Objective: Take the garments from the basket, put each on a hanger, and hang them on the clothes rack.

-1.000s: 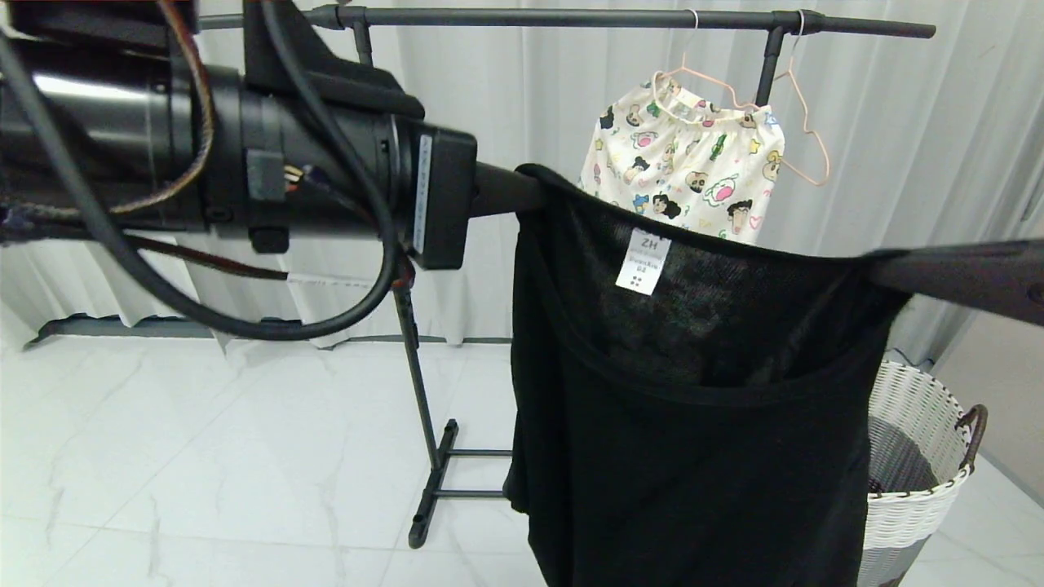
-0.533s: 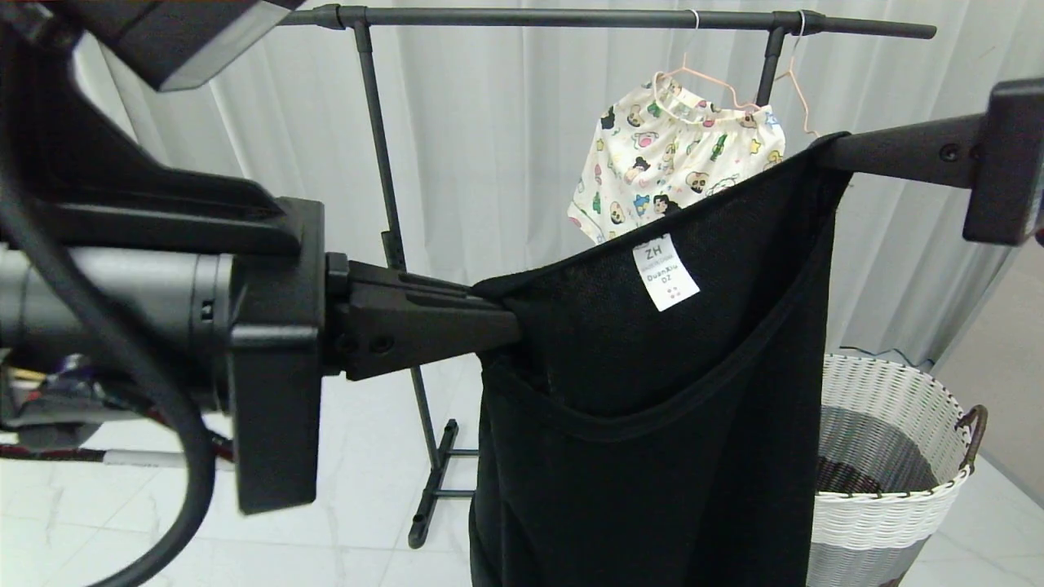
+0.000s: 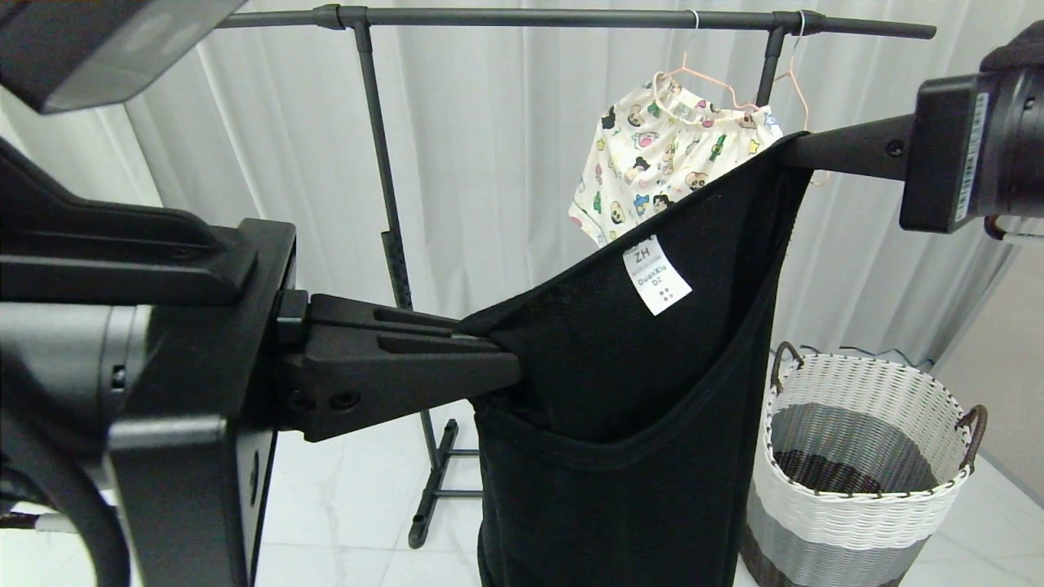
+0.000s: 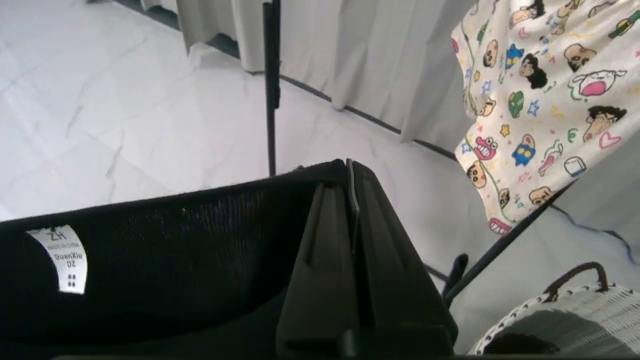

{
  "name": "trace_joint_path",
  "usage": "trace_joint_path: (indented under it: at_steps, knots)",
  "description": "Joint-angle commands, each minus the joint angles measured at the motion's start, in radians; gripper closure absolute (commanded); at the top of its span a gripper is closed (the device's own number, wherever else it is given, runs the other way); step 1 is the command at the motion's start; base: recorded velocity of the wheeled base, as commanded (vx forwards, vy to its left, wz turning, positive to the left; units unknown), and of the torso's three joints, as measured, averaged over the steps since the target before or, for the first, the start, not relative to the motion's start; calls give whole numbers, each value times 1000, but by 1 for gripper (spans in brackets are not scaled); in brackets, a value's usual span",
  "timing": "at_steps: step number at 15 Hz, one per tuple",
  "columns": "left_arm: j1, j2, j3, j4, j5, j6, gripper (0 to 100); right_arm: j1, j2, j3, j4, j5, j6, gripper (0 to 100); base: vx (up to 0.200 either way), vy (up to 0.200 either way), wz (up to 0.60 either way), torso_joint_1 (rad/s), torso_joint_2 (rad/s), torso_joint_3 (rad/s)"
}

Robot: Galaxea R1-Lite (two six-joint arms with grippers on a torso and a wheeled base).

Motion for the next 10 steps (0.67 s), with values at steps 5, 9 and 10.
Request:
trace_joint_path:
  at_steps: [5, 9, 10]
  knots:
    - [123, 76, -67, -6, 113, 79, 100, 0, -93, 58, 128, -4, -1, 100, 0, 0, 0, 0, 0, 0]
    - [135, 107, -71, -6, 145, 90, 100, 5, -111, 136, 152, -9, -4, 0, 0, 0, 0, 0, 0, 0]
    - [135, 116, -72, -8, 150, 91, 100, 7, -119, 139, 154, -7, -4, 0, 0, 0, 0, 0, 0, 0]
